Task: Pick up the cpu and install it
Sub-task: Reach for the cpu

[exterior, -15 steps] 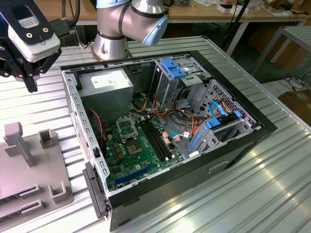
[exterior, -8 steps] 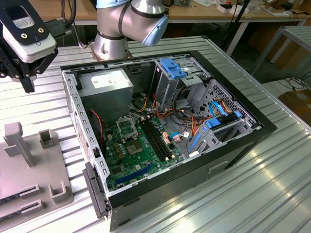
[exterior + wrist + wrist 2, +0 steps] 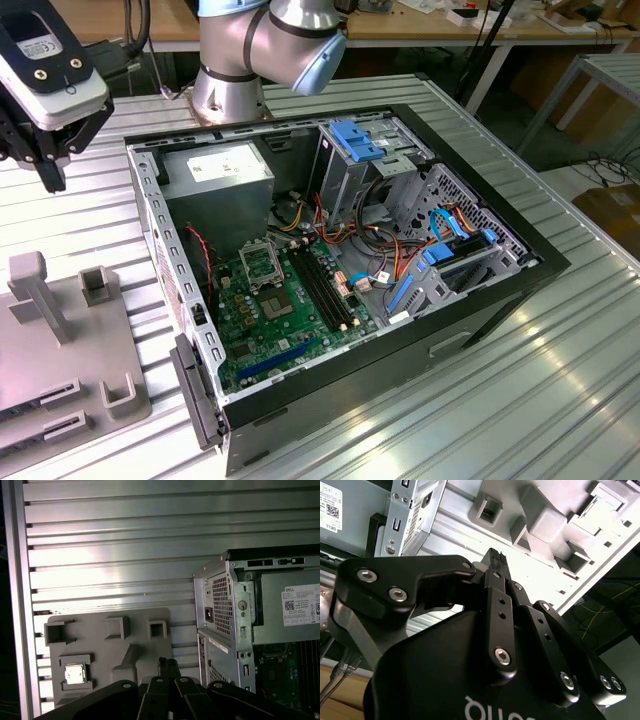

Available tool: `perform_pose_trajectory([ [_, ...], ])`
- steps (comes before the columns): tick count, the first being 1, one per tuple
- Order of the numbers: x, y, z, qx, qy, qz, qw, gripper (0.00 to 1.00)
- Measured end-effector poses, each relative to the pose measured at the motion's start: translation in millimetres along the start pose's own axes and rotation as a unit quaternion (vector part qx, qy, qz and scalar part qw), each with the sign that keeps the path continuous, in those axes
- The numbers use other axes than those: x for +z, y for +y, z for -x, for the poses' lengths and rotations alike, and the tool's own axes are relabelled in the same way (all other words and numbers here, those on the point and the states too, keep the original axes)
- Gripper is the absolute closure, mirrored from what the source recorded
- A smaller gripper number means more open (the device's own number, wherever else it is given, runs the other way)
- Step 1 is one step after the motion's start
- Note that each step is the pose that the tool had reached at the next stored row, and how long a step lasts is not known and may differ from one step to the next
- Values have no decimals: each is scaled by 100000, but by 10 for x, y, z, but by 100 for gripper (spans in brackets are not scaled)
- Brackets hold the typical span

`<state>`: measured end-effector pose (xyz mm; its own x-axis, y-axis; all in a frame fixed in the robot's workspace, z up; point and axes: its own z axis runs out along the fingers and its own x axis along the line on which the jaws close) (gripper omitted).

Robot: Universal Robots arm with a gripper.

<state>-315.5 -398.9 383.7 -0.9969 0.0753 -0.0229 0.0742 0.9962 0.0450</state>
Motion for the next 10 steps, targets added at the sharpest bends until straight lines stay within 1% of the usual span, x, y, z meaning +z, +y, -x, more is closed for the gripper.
perform_pose_trajectory([
  [10,1,-4,-60,2,1,0,100000,89],
])
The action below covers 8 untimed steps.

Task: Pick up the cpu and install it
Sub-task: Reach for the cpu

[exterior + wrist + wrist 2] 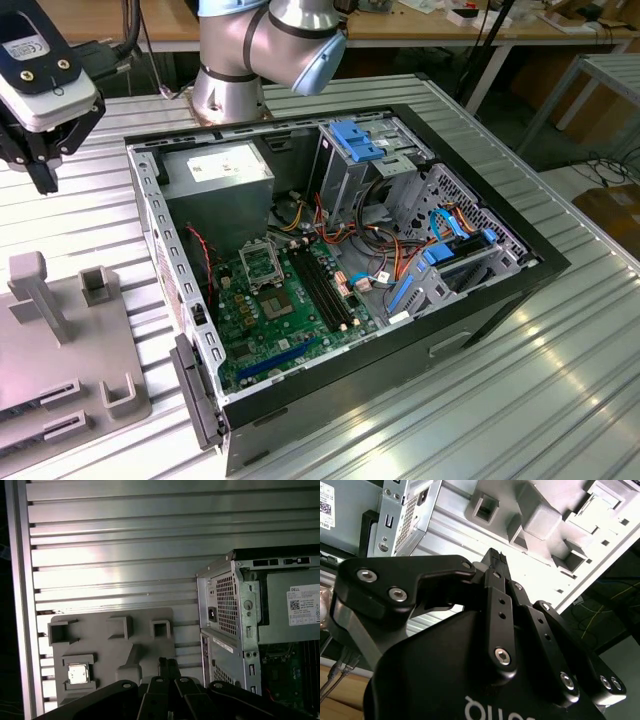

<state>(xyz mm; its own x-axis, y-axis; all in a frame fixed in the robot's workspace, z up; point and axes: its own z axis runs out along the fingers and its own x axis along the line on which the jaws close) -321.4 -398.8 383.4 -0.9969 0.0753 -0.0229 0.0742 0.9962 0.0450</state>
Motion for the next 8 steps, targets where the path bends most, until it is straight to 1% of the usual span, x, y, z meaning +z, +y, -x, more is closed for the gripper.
perform_pose_trajectory([
  [2,0,-1,-11,1,-1,1,100000,89],
  [3,1,-3,-41,1,-1,2,100000,89],
  [4,2,-7,-99,2,-4,3,100000,89],
  [5,3,-15,-191,-4,-1,1,100000,89],
  [8,3,-17,-222,1,-4,2,100000,89],
])
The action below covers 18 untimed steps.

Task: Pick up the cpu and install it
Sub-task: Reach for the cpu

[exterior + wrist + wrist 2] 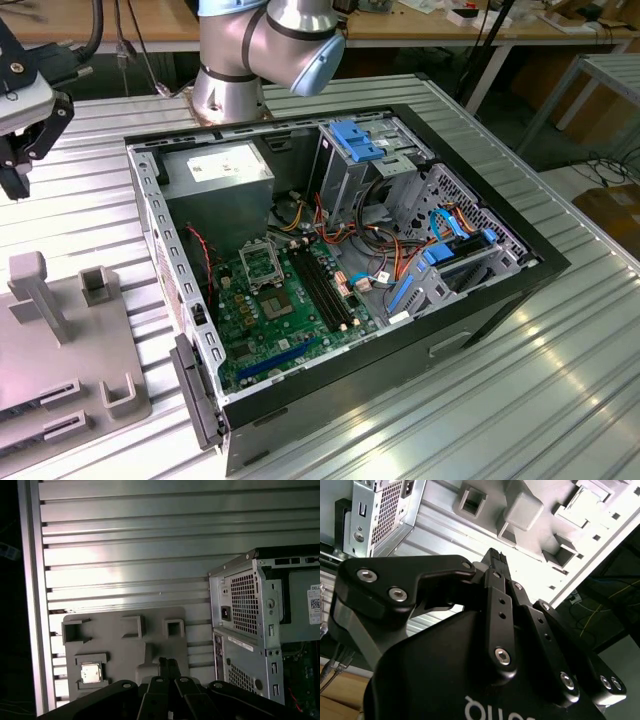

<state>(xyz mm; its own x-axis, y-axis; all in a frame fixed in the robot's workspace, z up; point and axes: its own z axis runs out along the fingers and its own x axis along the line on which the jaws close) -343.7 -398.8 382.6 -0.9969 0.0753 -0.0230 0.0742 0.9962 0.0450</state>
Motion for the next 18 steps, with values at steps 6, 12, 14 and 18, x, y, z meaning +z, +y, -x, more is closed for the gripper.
perform_pose_trajectory([
  [6,0,-3,-40,0,3,-3,100000,89],
  [12,0,-6,-77,-4,2,-1,100000,89],
  [14,0,-7,-87,-1,4,-1,100000,89],
  [18,1,-8,-110,0,-1,1,100000,89],
])
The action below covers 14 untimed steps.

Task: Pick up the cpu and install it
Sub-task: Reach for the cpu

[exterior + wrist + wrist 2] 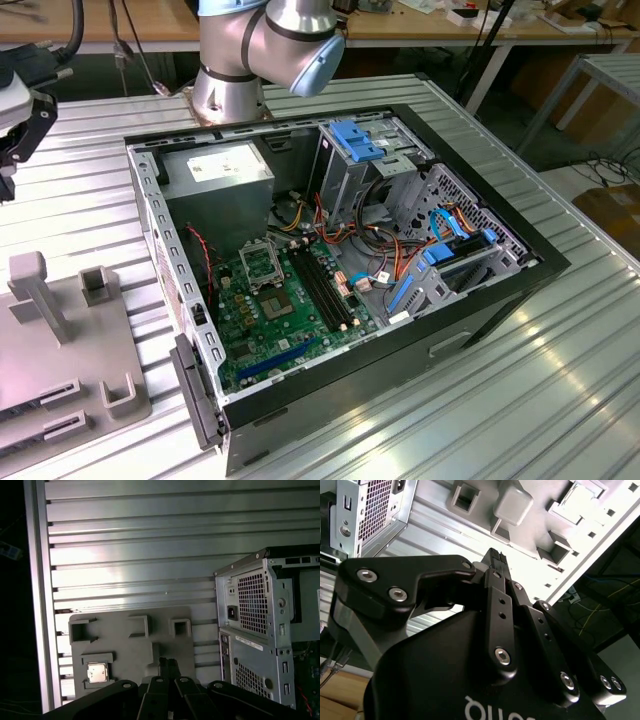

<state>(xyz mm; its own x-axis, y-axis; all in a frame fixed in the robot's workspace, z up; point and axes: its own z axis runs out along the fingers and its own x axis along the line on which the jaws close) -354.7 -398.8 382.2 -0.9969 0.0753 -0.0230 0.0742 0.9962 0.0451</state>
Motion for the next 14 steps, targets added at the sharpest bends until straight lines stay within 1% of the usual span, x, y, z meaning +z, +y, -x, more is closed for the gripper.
perform_pose_trajectory([
  [5,0,-2,-29,-3,3,-3,100000,89],
  [14,1,-8,-102,-2,3,-3,100000,89],
])
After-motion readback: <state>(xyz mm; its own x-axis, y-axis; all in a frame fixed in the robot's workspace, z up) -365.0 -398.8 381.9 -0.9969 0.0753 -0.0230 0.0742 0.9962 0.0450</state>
